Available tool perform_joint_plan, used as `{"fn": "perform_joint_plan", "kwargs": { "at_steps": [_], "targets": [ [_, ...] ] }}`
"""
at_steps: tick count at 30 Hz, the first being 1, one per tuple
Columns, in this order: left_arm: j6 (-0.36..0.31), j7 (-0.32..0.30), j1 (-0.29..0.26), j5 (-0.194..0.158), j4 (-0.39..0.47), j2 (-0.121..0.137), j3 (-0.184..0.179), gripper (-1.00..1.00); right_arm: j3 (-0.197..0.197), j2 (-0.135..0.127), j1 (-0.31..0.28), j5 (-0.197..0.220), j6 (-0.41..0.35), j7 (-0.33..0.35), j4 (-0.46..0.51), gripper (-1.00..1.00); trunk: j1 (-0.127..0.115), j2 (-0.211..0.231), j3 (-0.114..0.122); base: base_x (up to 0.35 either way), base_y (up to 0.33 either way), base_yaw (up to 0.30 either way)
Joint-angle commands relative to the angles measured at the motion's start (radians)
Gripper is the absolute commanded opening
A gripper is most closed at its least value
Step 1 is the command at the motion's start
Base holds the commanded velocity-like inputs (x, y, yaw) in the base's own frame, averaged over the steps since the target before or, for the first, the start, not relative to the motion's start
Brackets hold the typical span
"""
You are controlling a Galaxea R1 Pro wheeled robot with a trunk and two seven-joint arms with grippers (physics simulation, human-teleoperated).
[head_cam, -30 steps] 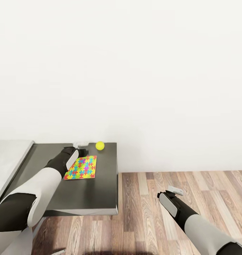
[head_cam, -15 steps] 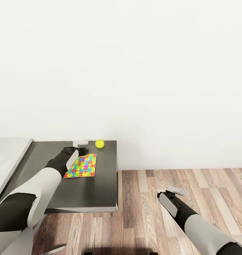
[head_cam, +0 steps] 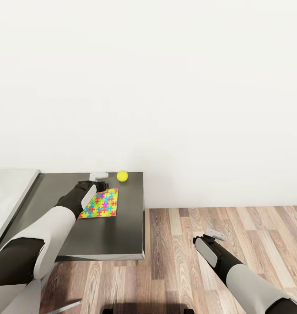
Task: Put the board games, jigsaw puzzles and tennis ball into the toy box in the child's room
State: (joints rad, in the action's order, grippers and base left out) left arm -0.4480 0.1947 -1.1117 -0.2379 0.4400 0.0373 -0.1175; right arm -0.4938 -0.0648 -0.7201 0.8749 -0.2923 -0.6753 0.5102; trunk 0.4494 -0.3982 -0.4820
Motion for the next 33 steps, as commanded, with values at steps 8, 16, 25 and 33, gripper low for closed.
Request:
{"fn": "perform_joint_plan", "kwargs": {
  "at_steps": [8, 16, 25, 33],
  "targets": [
    [-0.005, 0.008, 0.0, -0.011, 0.002, 0.001, -0.008, 1.0, -0.009, -0.001, -0.001, 0.004, -0.007, -0.007, 0.002, 1.0, 0.001, -0.002, -0.008, 0.0, 0.0, 0.0],
    [-0.005, 0.009, 0.0, -0.011, 0.002, 0.001, -0.008, 1.0, -0.009, -0.001, -0.001, 0.004, -0.007, -0.007, 0.002, 1.0, 0.001, -0.002, -0.019, 0.0, 0.0, 0.0],
    [-0.005, 0.008, 0.0, -0.011, 0.002, 0.001, -0.008, 1.0, -0.009, -0.001, -0.001, 0.004, -0.007, -0.007, 0.002, 1.0, 0.001, -0.002, -0.021, 0.0, 0.0, 0.0],
    [-0.005, 0.008, 0.0, -0.011, 0.002, 0.001, -0.008, 1.0, -0.009, -0.001, -0.001, 0.004, -0.007, -0.007, 0.002, 1.0, 0.001, -0.002, -0.022, 0.0, 0.0, 0.0]
  ]
}}
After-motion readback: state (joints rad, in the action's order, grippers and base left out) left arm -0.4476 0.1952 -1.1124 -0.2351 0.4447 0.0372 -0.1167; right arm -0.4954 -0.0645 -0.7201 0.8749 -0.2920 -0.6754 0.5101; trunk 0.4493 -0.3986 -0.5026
